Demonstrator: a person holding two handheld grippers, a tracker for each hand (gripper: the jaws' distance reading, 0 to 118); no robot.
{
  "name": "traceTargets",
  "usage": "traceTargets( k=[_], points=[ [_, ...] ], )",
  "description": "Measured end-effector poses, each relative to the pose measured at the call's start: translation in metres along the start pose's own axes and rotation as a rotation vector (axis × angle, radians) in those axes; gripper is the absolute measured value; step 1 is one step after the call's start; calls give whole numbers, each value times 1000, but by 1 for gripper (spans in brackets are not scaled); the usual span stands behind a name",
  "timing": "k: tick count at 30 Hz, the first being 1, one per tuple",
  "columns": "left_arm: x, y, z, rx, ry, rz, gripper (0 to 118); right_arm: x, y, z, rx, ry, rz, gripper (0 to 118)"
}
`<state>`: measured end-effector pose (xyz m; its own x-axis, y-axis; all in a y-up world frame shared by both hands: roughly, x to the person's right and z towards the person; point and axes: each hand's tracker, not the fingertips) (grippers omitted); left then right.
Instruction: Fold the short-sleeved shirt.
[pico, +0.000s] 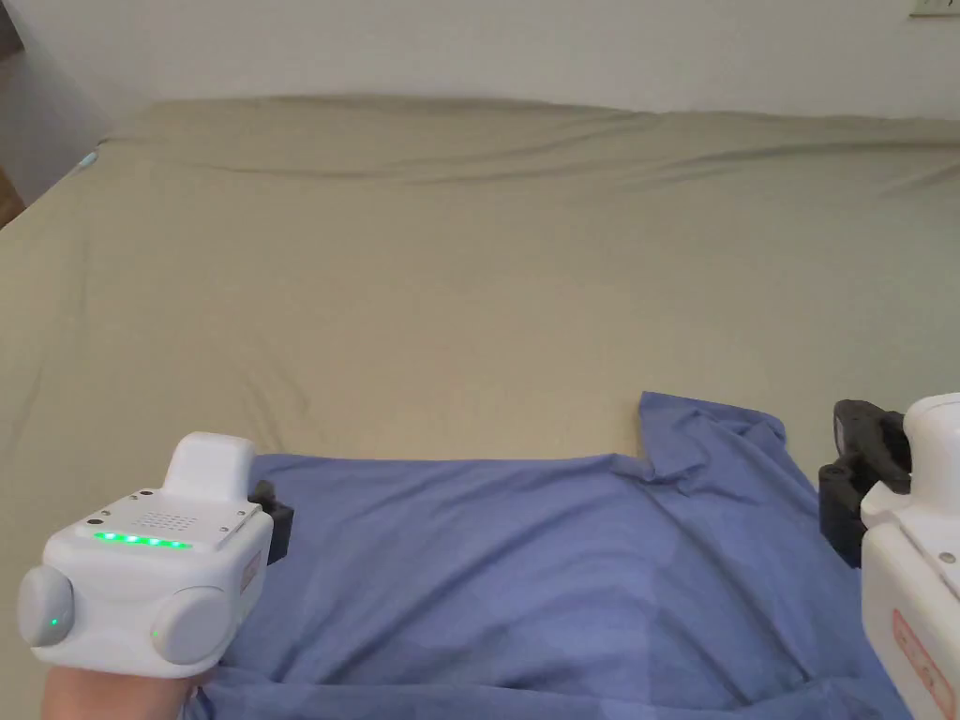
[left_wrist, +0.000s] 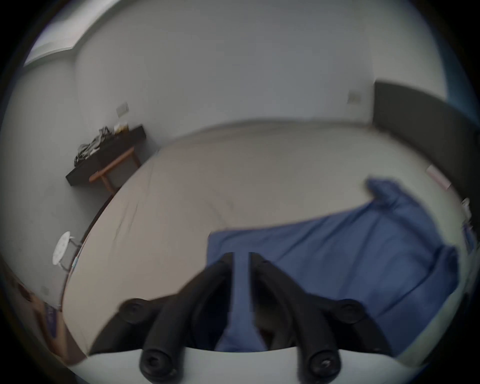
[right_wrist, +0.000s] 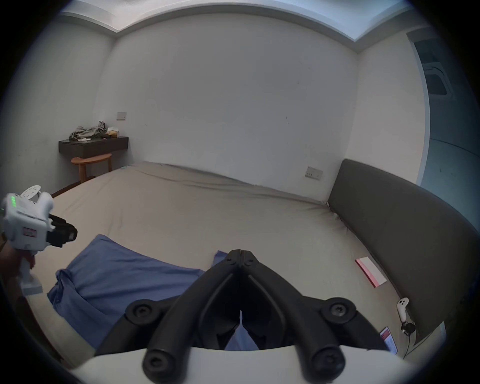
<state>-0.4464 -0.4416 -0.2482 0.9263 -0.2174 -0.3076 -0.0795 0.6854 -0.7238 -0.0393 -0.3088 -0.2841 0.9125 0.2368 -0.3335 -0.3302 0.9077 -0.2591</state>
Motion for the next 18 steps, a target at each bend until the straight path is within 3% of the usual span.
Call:
traceTargets(
  k=[1, 2, 3, 6, 13, 14, 15, 16, 17, 18],
  points=[
    [-7, -2, -17, -27, -16, 7, 91, 4, -3, -5, -14, -10, 4, 0],
    [-13, -2, -37, -45, -24, 47, 108, 8, -7, -10, -29, -18, 8, 0],
    [-20, 1, -54, -71, -26, 98, 111, 12, -11, -15, -44, -27, 16, 0],
    [-30, 15, -83, -71, -10, 177, 111, 22, -20, -30, -86, -46, 34, 0],
    [-36, 40, -130, -164, 3, 194, 109, 36, -35, -55, -152, -77, 14, 0],
    [-33, 39, -134, -202, -5, 185, 102, 36, -36, -56, -159, -77, 11, 0],
    [-29, 35, -135, -227, -8, 166, 81, 38, -37, -59, -166, -74, 6, 0],
    [-27, 30, -128, -186, -85, 190, 67, 39, -38, -62, -173, -70, 1, 0],
    [-25, 33, -124, -149, -55, 218, 55, 41, -38, -65, -179, -67, -2, 0],
    [-18, 35, -119, -159, -74, 160, 26, 42, -39, -69, -186, -71, 0, 0]
  ],
)
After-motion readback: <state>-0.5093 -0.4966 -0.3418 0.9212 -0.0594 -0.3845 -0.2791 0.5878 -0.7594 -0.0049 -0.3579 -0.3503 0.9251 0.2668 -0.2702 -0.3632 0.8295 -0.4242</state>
